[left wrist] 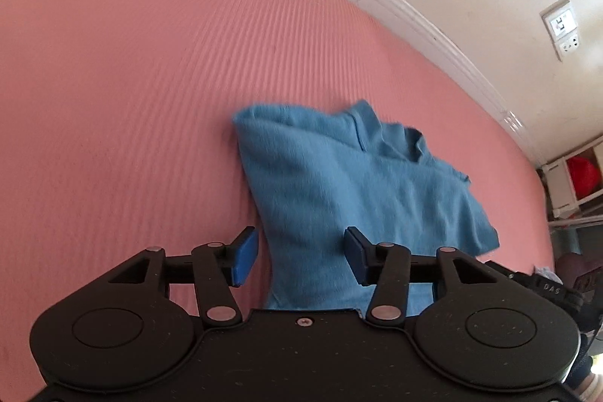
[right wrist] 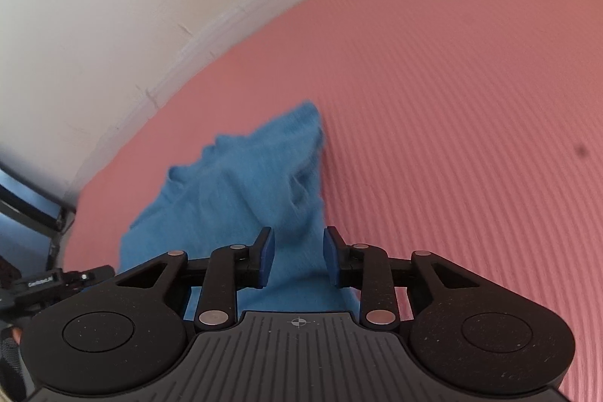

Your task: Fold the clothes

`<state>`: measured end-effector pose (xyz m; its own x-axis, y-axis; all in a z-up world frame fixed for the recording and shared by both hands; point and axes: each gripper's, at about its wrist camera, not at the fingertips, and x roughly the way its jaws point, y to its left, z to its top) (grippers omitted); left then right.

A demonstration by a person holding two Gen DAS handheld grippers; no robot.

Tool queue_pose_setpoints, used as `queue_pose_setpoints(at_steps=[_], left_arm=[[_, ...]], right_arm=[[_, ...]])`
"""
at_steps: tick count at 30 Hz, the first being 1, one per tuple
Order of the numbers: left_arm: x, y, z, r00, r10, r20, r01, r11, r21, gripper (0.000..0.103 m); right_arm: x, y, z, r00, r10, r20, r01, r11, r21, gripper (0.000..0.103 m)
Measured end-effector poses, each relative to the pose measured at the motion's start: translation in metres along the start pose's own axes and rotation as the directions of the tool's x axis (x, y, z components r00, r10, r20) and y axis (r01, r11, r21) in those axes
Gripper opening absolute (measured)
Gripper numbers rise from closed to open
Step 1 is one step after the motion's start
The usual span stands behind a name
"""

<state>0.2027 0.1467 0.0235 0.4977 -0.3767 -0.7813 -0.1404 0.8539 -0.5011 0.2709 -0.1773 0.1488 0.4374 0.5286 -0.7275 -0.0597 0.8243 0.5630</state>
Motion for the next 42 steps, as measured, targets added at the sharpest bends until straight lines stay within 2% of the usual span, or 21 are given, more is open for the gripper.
queue_pose_setpoints(at_steps=[1, 3, 6, 9, 13, 14, 16, 19, 21, 24, 27, 31, 34, 37, 40, 42], left_arm=[[0.002, 0.000, -0.002, 1.000, -0.002, -0.003, 0.002, 1.000, 0.002, 0.046], [0.007, -0.004, -0.003, 0.999, 0.052, -0.011, -0.052, 0.999, 0.016, 0.032], [0.007, -0.004, -0.006, 0.997, 0.076, 0.003, -0.076, 0.997, 0.034, 0.030], [0.006, -0.009, -0.006, 0.994, 0.106, 0.004, -0.106, 0.991, 0.080, 0.030], [0.004, -0.010, -0.005, 0.992, 0.125, 0.006, -0.125, 0.989, 0.083, 0.035], [-0.005, -0.005, -0.007, 0.994, 0.111, 0.011, -0.111, 0.991, 0.078, 0.032], [-0.020, -0.002, -0.011, 0.996, 0.084, 0.022, -0.085, 0.993, 0.077, 0.032], [-0.035, -0.013, -0.017, 0.996, 0.083, 0.035, -0.087, 0.987, 0.134, 0.038], [-0.051, -0.017, -0.030, 0.997, 0.071, 0.035, -0.077, 0.981, 0.180, 0.043], [-0.069, -0.020, -0.064, 0.998, 0.057, -0.021, -0.050, 0.970, 0.239, 0.044], [-0.084, -0.022, -0.108, 0.995, 0.058, -0.079, -0.033, 0.956, 0.292, 0.044], [-0.097, -0.026, -0.159, 0.986, 0.100, -0.131, -0.045, 0.929, 0.368, 0.046], [-0.100, -0.023, -0.184, 0.975, 0.113, -0.192, -0.035, 0.929, 0.368, 0.047], [-0.094, -0.028, -0.198, 0.971, 0.141, -0.195, -0.060, 0.928, 0.368, 0.047], [-0.099, -0.021, -0.204, 0.963, 0.158, -0.217, -0.084, 0.945, 0.317, 0.048], [-0.100, -0.021, -0.206, 0.967, 0.154, -0.204, -0.092, 0.955, 0.282, 0.048]], right_arm=[[0.000, 0.000, -0.002, 1.000, -0.005, -0.005, 0.005, 1.000, -0.004, 0.026], [-0.001, 0.001, -0.006, 1.000, -0.013, -0.009, 0.013, 1.000, -0.017, 0.026], [0.000, 0.003, -0.007, 0.999, -0.043, -0.008, 0.043, 0.999, -0.014, 0.026], [0.003, 0.001, -0.008, 0.996, -0.085, -0.013, 0.085, 0.996, -0.006, 0.024], [0.004, 0.000, -0.009, 0.995, -0.100, -0.015, 0.100, 0.995, -0.011, 0.023], [0.003, 0.002, -0.008, 0.995, -0.103, -0.015, 0.102, 0.995, -0.012, 0.025], [-0.004, 0.006, -0.008, 0.996, -0.084, -0.008, 0.083, 0.996, -0.011, 0.025], [-0.023, 0.017, -0.009, 0.999, -0.042, 0.000, 0.042, 0.997, -0.061, 0.025], [-0.043, 0.025, -0.017, 1.000, -0.025, -0.007, 0.023, 0.992, -0.127, 0.025], [-0.067, 0.022, -0.042, 0.998, -0.023, -0.057, 0.012, 0.980, -0.197, 0.025], [-0.079, 0.004, -0.072, 0.987, -0.071, -0.145, 0.044, 0.982, -0.185, 0.026], [-0.091, -0.015, -0.103, 0.972, -0.145, -0.184, 0.105, 0.972, -0.210, 0.026], [-0.096, -0.025, -0.114, 0.965, -0.165, -0.203, 0.121, 0.970, -0.213, 0.027], [-0.097, -0.030, -0.125, 0.960, -0.156, -0.233, 0.109, 0.973, -0.202, 0.027], [-0.100, -0.025, -0.134, 0.962, -0.145, -0.233, 0.092, 0.971, -0.222, 0.029], [-0.099, -0.025, -0.139, 0.961, -0.122, -0.247, 0.067, 0.973, -0.223, 0.030]])
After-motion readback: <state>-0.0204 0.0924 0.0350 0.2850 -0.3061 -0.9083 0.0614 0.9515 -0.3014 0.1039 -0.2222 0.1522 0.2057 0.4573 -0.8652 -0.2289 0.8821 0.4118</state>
